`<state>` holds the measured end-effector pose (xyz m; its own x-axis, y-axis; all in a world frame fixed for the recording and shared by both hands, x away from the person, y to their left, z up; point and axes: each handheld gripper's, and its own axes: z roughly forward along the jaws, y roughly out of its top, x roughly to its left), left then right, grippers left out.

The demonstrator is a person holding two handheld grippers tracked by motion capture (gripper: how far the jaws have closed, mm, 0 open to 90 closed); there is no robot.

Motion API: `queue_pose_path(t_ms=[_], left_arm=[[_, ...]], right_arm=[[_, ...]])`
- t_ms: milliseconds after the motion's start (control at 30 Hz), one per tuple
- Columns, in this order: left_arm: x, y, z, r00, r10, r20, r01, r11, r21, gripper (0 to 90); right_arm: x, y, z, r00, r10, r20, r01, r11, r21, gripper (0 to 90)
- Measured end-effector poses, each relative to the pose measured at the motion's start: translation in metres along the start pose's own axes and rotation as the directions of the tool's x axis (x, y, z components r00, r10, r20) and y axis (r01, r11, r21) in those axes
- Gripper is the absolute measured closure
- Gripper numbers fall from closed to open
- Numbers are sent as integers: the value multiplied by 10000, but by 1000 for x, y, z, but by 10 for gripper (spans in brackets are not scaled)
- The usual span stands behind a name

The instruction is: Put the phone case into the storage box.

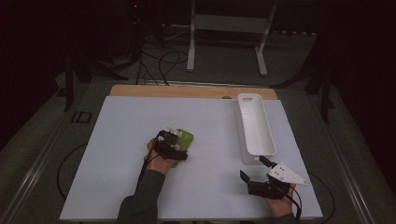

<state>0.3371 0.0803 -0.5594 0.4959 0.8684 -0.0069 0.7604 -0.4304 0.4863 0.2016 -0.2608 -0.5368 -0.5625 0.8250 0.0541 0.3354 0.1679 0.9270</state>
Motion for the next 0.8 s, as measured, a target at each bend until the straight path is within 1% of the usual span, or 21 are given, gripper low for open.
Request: queue_pose_path(t_ms=[167,367,433,467,767,800], left_arm=[[1,1,-5,10000,-59,-63,58,9998,-199,158],[0,2,-11,9999,30,-113,-34,9992,-395,158],[0,2,-11,9999,30,-113,-34,9992,-395,158],[-1,2,-13,9999,35,-135,-41,9989,-476,158],[-1,4,-18,9998,108,-136,-116,9980,-614,158],[-2,4,-21,9998,167,-147,-177,9973,-709,158]], right_arm=[[0,0,0,10000,7,-9,-7,10000,-2,83],[0,0,0,10000,6,-6,-6,10000,-21,83],[0,0,0,10000,5,-5,-5,10000,-18,83],[0,0,0,10000,5,-5,-5,10000,-18,83],[0,0,0,10000,9,-6,-9,10000,-4,83],[0,0,0,10000,11,-9,-11,10000,-2,83]])
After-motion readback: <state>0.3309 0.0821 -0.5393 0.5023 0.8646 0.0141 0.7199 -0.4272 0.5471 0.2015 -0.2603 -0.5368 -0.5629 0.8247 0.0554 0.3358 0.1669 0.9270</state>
